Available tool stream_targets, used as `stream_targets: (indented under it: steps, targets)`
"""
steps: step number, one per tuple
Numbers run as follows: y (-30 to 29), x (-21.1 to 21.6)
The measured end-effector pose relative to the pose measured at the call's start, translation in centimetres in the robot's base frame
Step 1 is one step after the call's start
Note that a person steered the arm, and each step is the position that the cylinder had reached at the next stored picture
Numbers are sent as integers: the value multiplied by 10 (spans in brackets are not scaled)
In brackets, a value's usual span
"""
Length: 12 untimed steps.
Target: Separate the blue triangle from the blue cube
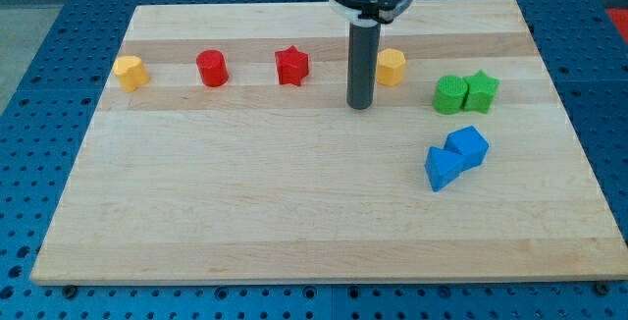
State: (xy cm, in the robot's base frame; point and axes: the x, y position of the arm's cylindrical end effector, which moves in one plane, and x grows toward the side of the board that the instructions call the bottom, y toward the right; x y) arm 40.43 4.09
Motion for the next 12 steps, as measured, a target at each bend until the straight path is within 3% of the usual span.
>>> stream_targets:
  steps: [3, 7, 12]
  targets:
    - [1, 43]
    - [40, 143]
    - [35, 146]
